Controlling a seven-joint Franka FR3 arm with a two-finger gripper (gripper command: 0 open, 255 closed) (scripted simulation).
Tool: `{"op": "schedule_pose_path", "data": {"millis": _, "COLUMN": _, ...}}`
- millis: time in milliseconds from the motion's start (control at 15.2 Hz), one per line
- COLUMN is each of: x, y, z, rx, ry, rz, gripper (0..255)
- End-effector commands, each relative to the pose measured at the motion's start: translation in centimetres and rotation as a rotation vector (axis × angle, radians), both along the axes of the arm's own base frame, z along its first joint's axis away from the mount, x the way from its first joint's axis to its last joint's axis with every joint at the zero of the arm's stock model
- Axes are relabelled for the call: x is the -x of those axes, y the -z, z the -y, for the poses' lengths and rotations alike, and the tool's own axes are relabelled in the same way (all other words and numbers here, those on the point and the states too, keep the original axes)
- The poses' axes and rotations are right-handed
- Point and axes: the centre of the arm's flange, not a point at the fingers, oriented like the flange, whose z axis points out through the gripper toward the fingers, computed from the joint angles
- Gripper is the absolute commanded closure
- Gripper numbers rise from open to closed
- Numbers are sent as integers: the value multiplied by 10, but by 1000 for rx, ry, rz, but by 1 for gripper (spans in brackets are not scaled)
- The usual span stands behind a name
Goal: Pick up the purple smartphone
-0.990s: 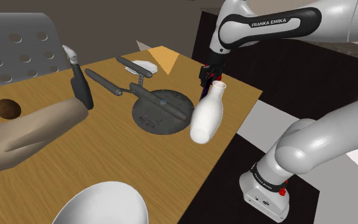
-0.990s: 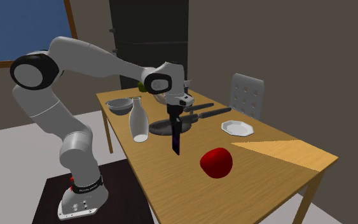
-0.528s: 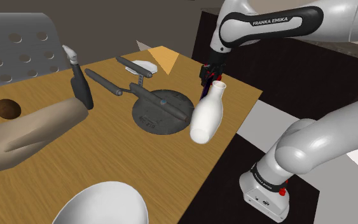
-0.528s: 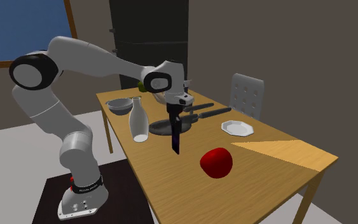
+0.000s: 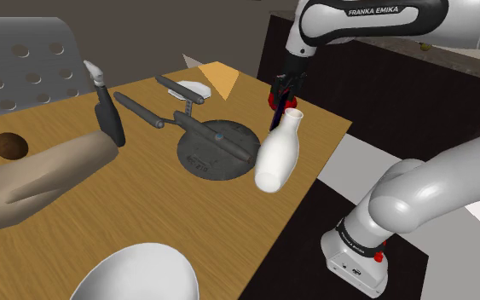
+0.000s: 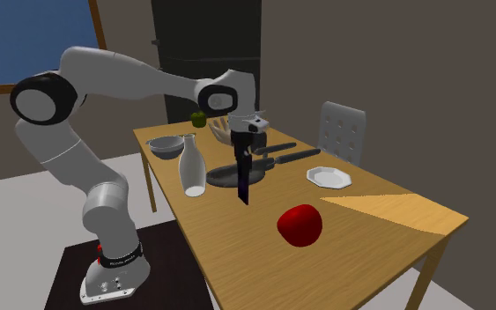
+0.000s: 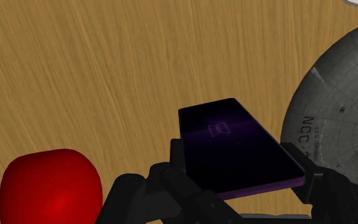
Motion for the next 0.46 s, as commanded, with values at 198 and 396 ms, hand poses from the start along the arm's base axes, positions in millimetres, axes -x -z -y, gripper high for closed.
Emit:
{"op": "schedule_pose_path", "data": {"millis": 198, "x": 0, "y": -27, "z": 0, "rx": 0, "ry": 0, "rz": -1, "gripper": 255}}
{"op": "schedule_pose_path", "data": {"millis": 396, "x": 0, "y": -33, "z": 0, "rx": 0, "ry": 0, "rz": -1, "gripper": 255}}
